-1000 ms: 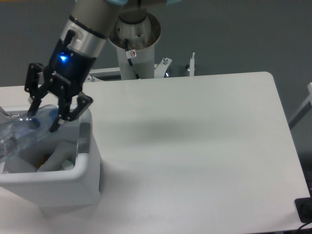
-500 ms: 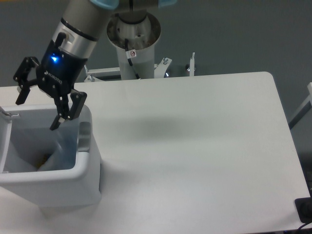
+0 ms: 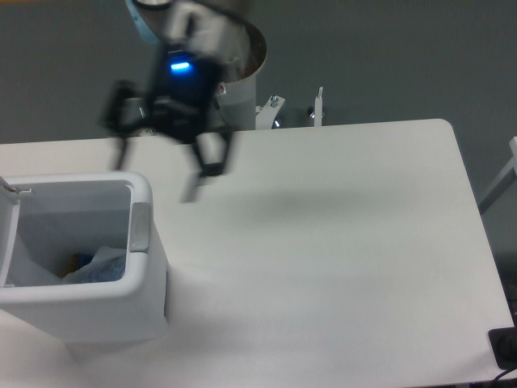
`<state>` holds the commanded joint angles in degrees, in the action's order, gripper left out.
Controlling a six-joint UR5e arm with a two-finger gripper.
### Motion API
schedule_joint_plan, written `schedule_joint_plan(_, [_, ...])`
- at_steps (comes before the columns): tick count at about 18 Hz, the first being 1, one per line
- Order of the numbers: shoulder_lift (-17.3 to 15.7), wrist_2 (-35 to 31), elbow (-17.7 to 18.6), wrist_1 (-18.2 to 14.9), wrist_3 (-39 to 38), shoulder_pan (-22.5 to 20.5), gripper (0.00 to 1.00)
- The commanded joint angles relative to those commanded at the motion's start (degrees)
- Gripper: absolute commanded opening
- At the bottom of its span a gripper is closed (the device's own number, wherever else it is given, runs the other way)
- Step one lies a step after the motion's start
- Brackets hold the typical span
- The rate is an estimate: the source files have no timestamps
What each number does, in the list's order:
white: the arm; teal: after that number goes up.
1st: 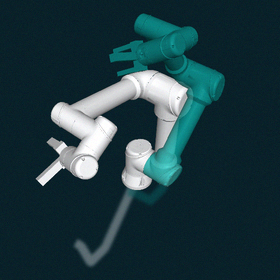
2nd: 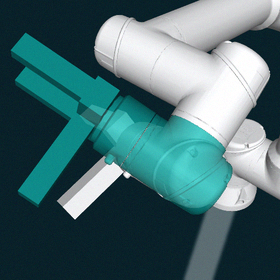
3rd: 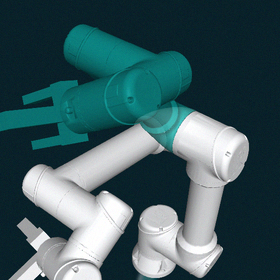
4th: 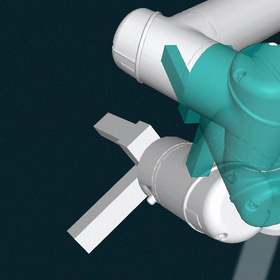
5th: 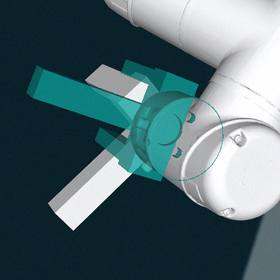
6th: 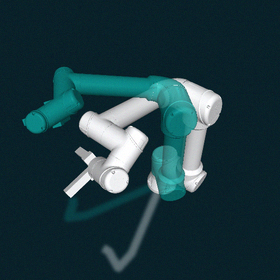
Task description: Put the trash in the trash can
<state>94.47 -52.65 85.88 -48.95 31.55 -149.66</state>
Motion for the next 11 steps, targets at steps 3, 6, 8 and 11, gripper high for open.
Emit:
schedule_joint_plan(3, [0.54,-4.89,-0.36,-0.35,8.14,-2.56,1.0])
schedule_joint_plan(6, [-0.86,-14.21,0.95,-2.54,18.26,-3.01,1.0])
schedule_joint_plan(8, [-1.75,-19.75,1.48,-6.83,25.63,-3.27,1.0])
schedule_joint_plan(11, [-4.2,-24.51,1.66,-15.1,34.54,-3.88,1.0])
